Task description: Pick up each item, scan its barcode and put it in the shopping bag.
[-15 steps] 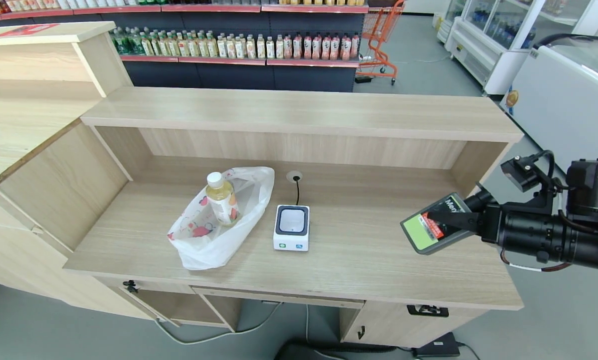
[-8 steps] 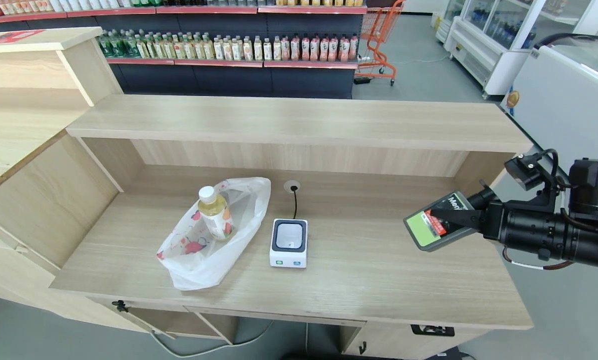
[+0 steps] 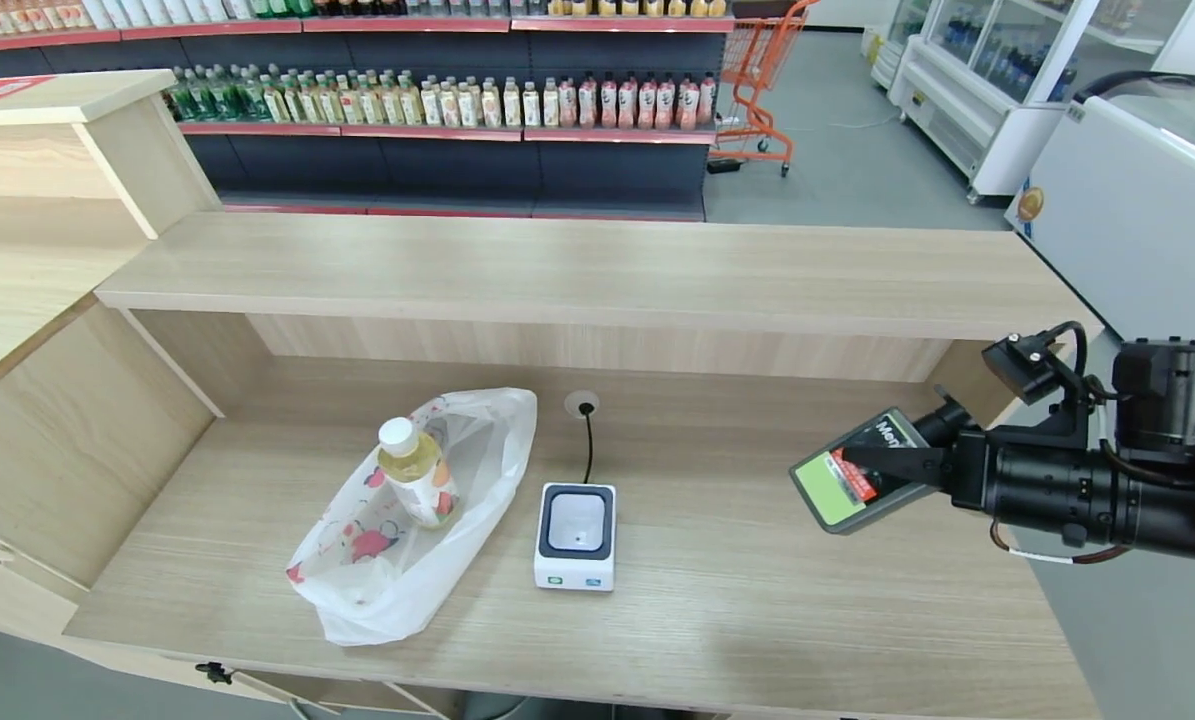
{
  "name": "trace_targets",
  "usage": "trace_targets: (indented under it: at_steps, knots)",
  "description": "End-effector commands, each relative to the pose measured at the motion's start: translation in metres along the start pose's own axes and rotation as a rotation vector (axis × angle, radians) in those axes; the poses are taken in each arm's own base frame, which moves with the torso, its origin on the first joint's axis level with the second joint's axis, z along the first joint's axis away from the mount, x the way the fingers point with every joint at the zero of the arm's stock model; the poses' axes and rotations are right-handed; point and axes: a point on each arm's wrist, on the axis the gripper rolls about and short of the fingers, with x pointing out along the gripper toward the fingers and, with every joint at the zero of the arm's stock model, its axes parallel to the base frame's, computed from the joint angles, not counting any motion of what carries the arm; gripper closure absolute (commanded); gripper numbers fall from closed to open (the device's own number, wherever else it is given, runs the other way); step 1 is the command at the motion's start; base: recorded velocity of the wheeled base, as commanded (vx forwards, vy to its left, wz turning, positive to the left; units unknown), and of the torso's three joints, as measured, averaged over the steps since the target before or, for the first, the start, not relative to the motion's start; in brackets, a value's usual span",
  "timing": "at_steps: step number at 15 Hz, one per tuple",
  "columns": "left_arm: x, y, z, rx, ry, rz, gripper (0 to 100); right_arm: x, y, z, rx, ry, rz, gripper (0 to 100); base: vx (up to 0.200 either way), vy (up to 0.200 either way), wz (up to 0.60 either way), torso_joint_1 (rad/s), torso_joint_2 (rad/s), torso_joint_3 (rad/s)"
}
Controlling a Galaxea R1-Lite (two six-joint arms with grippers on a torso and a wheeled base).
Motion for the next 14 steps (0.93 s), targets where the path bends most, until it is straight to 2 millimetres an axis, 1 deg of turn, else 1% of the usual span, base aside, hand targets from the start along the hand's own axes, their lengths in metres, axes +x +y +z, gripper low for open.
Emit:
trace_targets:
  at_steps: [1,4,7,11,13,14]
  knots:
    - [0.000,0.000,0.000,-0.001,0.001,-0.001,0,-0.001,0.002,-0.003,0.002,0.008,0.004,100,0.000,0.200,0.00,-0.012,0.00,0.002]
    - [0.000,0.000,0.000,-0.001,0.001,-0.001,0,0.003,0.002,-0.008,0.021,0.045,0.007,100,0.000,0.200,0.00,0.002,0.00,0.002]
    - [0.000,0.000,0.000,0.003,0.001,-0.001,0,0.015,0.003,-0.012,0.019,0.082,0.024,100,0.000,0.200,0.00,-0.002,0.00,0.004]
    - [0.000,0.000,0.000,0.003,0.001,-0.001,0,0.048,-0.009,-0.023,-0.018,0.151,0.002,100,0.000,0.000,0.00,0.000,0.00,0.000]
    - [0.000,0.000,0.000,0.003,0.001,-0.001,0,0.062,-0.021,-0.029,-0.003,0.185,-0.016,100,0.000,0.000,0.00,0.000,0.00,0.000]
    - [0.000,0.000,0.000,0.003,0.001,-0.001,0,0.070,-0.027,-0.031,-0.030,0.200,-0.021,100,0.000,0.000,0.00,0.000,0.00,0.000]
